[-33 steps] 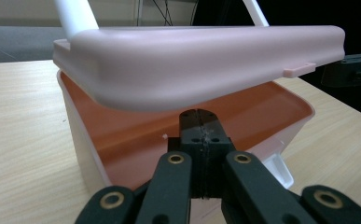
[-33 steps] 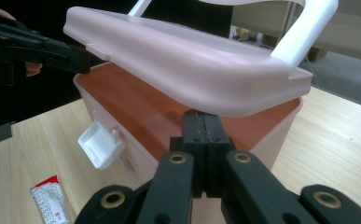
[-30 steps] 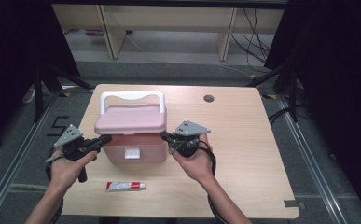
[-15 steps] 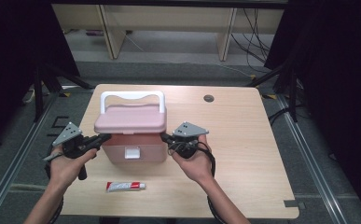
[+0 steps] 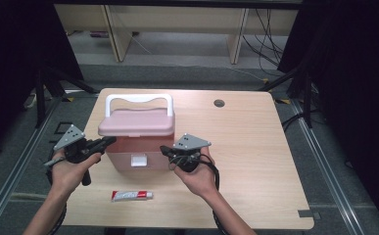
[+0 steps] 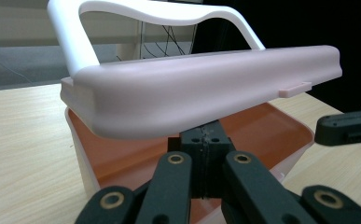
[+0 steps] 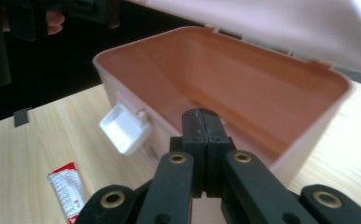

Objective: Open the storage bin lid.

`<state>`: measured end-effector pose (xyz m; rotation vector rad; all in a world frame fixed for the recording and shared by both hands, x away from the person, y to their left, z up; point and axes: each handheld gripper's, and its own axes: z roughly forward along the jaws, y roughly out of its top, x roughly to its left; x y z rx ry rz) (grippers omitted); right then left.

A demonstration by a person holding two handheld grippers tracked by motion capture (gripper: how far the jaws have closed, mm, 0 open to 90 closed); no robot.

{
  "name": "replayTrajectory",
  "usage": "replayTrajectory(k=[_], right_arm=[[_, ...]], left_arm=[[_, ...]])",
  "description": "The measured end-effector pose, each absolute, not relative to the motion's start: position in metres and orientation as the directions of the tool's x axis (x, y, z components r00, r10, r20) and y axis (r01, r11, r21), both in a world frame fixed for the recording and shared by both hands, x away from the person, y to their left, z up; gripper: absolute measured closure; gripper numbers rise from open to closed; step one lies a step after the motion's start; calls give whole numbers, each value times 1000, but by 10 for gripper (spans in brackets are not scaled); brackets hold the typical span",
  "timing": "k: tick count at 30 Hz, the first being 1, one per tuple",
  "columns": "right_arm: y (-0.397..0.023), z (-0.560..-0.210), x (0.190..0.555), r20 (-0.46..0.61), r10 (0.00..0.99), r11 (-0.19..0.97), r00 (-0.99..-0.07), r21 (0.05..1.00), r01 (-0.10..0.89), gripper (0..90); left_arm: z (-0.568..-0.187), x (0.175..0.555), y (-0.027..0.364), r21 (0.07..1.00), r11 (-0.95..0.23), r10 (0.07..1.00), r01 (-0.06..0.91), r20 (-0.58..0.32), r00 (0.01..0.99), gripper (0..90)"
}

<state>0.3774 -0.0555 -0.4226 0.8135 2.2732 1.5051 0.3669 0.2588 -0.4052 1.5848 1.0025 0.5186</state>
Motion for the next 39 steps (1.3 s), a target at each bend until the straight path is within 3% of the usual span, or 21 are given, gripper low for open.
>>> replayTrajectory(k=[21,24,39], right_arm=[[-7,-430,377,10,515,355,-857,907,224,900],[-2,-432,376,46,518,363,-854,892,268,900],[6,-437,377,27,502,387,-864,887,253,900]], left_arm=[[-392,375,260,953,-2,820,304,-173,546,899],[-391,376,260,953,-2,821,302,-171,544,900],[-385,381,259,955,-7,822,296,-163,546,899]])
